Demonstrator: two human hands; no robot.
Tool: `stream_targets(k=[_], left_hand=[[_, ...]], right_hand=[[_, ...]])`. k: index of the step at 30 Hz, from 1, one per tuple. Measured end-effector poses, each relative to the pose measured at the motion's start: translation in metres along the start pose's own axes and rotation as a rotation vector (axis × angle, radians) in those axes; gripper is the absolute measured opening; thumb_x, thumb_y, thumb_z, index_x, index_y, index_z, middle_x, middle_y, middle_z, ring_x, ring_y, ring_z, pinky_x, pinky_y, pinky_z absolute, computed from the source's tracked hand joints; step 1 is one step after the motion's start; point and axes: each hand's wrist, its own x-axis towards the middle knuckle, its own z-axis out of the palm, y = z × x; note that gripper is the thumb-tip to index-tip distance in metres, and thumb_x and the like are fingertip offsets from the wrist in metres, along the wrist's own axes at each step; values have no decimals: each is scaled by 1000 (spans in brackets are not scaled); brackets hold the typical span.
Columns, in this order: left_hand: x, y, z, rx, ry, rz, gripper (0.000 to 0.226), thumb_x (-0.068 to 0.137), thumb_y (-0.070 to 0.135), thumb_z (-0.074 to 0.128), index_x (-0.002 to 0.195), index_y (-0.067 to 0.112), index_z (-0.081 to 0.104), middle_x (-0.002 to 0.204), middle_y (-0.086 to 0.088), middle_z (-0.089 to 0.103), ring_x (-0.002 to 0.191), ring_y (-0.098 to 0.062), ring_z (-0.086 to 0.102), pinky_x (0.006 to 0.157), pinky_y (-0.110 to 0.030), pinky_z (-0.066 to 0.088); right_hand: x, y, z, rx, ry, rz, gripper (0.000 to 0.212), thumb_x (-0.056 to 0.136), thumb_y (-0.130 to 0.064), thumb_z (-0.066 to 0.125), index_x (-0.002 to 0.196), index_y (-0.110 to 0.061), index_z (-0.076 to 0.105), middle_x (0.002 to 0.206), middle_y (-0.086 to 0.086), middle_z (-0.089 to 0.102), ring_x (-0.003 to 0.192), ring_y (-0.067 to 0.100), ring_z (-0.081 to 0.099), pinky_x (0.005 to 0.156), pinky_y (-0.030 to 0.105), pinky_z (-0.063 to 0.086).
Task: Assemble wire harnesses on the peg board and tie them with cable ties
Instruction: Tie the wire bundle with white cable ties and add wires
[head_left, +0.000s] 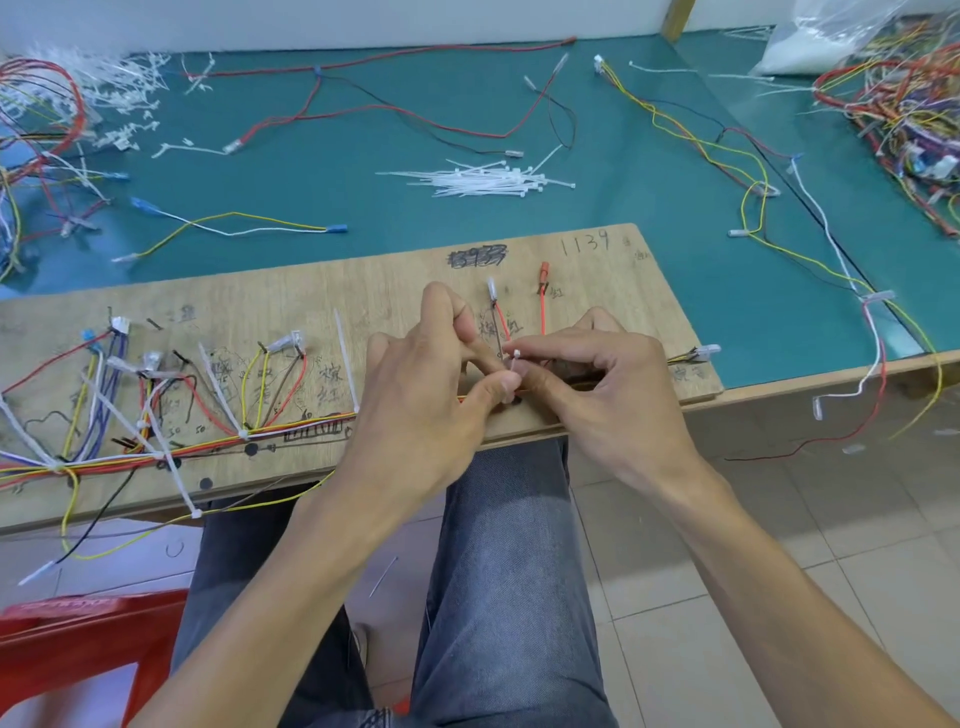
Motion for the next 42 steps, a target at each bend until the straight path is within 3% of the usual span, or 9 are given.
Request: stream_targets(k=[4,12,19,23,27,30,33,38,42], left_hand=[[1,2,1,1,8,-6,57,90,19,80,91,38,26,83,28,73,83,-6,70,97,-55,48],[1,6,0,15,47,-64,52,92,24,78,89,35,27,76,23,73,69,2,53,90,-57,45],[2,9,0,-30,58,-114,51,92,23,78,88,33,28,74,23,74,65,2,52,91,-62,46],[4,9,-1,-55,50,-111,41,93,22,77,94,26,36,73,26,73,73,3,56,93,-61,46],[6,8,-4,-46,0,-129,35,92,26,79,98,24,44,72,27,73,67,1,55,92,-61,46],[9,8,-7,-30,-43,-131,19,92,29,80,95,30,61,73,26,74,79,-5,65,96,-54,48],[11,7,-9,-42,-75,-136,8,92,28,80,95,30,72,73,24,75,77,-2,69,90,-42,54],[10,3,-12,-71,-83,-115,8,94,25,78,93,31,72,73,17,77,73,-4,72,84,-36,58],[13,3,-12,-79,-86,-124,10,95,23,77,87,28,71,73,12,77,73,-10,73,82,-40,59]], right_hand=[[0,4,2,-47,-18,-73,15,89,-20,84,104,-24,85,95,-16,79,92,19,58,78,31,50],[1,9,0,-59,-16,-133,12,91,-24,83,103,-22,85,98,-17,79,89,26,57,77,41,47],[-2,13,6,-135,42,-259,12,94,-15,80,105,-17,84,97,-12,78,87,26,50,76,40,46],[-4,13,9,-209,82,-350,7,96,-14,78,99,-15,84,96,-10,76,90,27,50,79,42,45],[-7,13,5,-239,51,-397,8,97,-15,76,101,-13,82,99,-9,74,94,25,48,83,38,45],[-7,12,0,-226,-12,-400,21,90,-23,83,108,-13,80,103,-9,73,98,24,48,88,32,43],[-6,13,0,-248,-4,-412,26,89,-26,86,111,-13,80,103,-8,74,98,26,49,88,34,44],[-4,15,3,-219,25,-408,20,90,-27,86,106,-15,83,108,-6,73,98,29,53,85,41,46],[-2,14,2,-196,16,-383,19,87,-27,88,103,-18,84,104,-8,75,97,26,53,85,36,45]])
